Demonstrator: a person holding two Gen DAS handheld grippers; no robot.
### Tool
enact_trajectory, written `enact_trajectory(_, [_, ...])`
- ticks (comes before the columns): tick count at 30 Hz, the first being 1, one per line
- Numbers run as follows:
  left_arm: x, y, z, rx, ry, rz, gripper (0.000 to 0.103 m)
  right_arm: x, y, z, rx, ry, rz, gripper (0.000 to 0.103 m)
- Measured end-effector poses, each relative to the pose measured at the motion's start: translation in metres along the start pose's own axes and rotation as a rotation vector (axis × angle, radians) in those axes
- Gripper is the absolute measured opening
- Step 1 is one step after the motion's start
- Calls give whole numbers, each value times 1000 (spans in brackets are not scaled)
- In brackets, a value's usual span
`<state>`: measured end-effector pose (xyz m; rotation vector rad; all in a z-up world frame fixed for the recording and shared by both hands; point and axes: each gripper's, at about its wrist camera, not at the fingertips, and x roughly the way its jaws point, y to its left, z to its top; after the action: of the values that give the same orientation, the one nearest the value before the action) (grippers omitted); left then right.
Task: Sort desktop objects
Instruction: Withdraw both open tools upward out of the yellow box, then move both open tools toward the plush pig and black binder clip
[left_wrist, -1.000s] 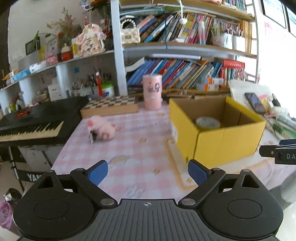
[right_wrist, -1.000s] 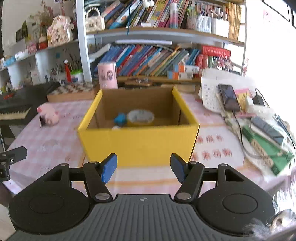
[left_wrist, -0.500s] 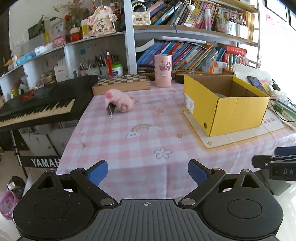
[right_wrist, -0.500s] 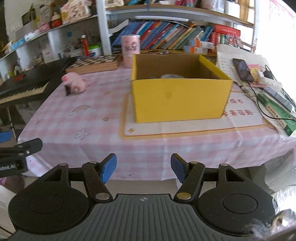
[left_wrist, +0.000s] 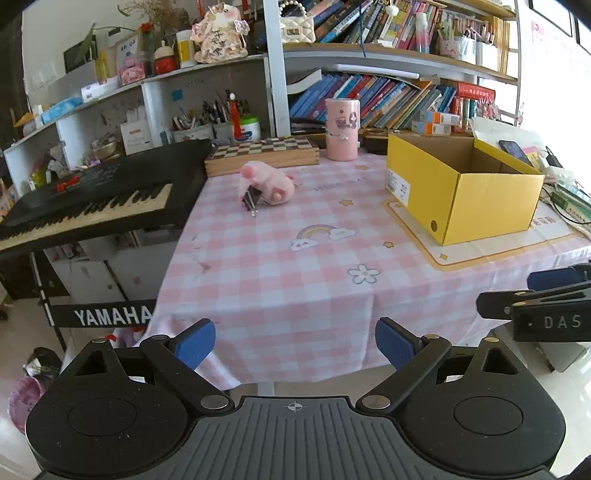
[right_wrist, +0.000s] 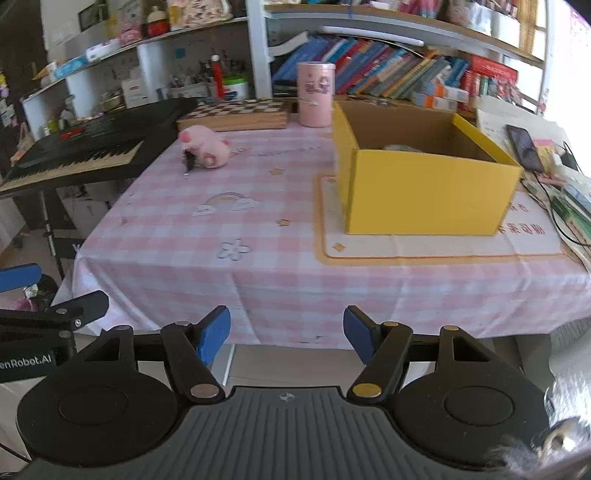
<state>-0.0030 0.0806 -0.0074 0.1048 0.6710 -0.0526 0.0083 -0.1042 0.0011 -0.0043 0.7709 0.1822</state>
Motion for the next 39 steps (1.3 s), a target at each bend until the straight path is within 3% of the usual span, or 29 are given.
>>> enact_trajectory(11, [-9, 33, -6, -46, -23, 29, 95, 5, 42, 5, -76, 3, 49, 66])
enact_trajectory(20, [4, 37, -1, -48, -10, 25, 95, 19, 55, 16, -126, 9, 71, 67])
enact_trajectory(27, [33, 37, 14, -44, 1, 49, 95, 48, 50, 39, -141, 5, 102, 67])
enact_trajectory(39, [102, 42, 67, -101, 54, 122, 95, 126, 37, 108, -160, 47, 188, 67])
